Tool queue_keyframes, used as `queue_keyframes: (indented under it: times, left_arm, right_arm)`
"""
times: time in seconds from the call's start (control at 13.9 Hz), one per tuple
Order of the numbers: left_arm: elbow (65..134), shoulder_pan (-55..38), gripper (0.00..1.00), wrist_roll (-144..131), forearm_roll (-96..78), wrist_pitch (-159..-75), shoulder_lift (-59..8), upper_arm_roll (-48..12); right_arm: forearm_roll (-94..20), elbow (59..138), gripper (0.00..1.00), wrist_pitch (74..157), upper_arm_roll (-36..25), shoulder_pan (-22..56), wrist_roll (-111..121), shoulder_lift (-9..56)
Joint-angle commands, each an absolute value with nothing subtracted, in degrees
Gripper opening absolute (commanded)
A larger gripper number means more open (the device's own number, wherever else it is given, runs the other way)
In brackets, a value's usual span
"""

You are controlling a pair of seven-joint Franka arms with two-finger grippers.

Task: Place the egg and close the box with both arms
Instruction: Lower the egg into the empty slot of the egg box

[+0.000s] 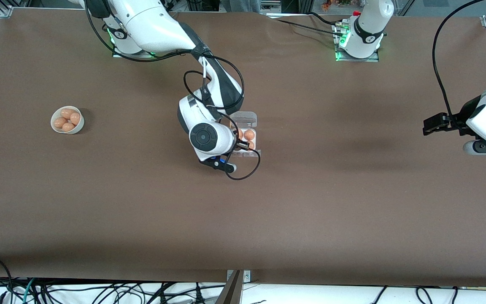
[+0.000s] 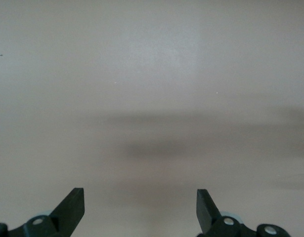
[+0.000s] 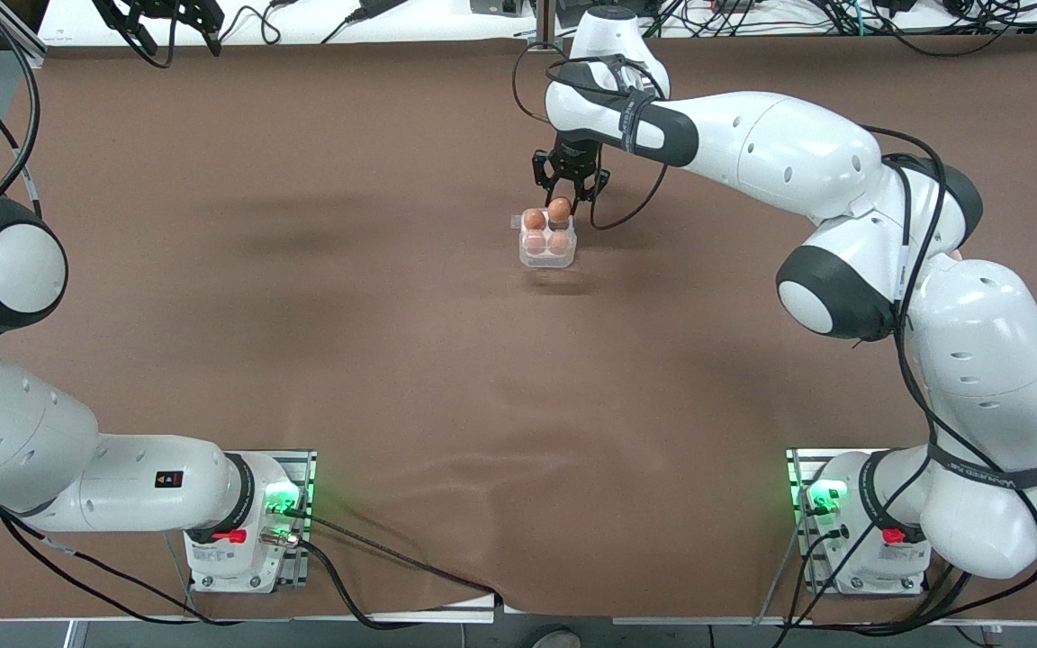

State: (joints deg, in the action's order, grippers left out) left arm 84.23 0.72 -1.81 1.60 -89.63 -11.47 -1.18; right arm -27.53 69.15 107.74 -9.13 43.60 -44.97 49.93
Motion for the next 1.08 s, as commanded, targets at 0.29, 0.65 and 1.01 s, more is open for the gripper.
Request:
queue_keyframes:
  times: [0.29,0.65,1.01]
  left_arm:
    - [84.46,0.97,1.0,-0.7,2.02,-89.38,-11.16,-1.41]
    - [84.46,0.97,1.0,-0.7,2.02,-89.38,-11.42,-1.41]
    - [84.46,0.97,1.0,-0.7,2.02,-89.38,-11.43,-1.41]
  right_arm:
    - [-29.62,67.5,0.38,107.31,-8.35,42.89,-45.79,51.5]
    - [-29.71,67.24,0.8,107.67,-8.35,42.1,-45.79,52.12]
    - [-29.71,66.71,0.92,107.06,-9.49,41.93,-45.79,51.42]
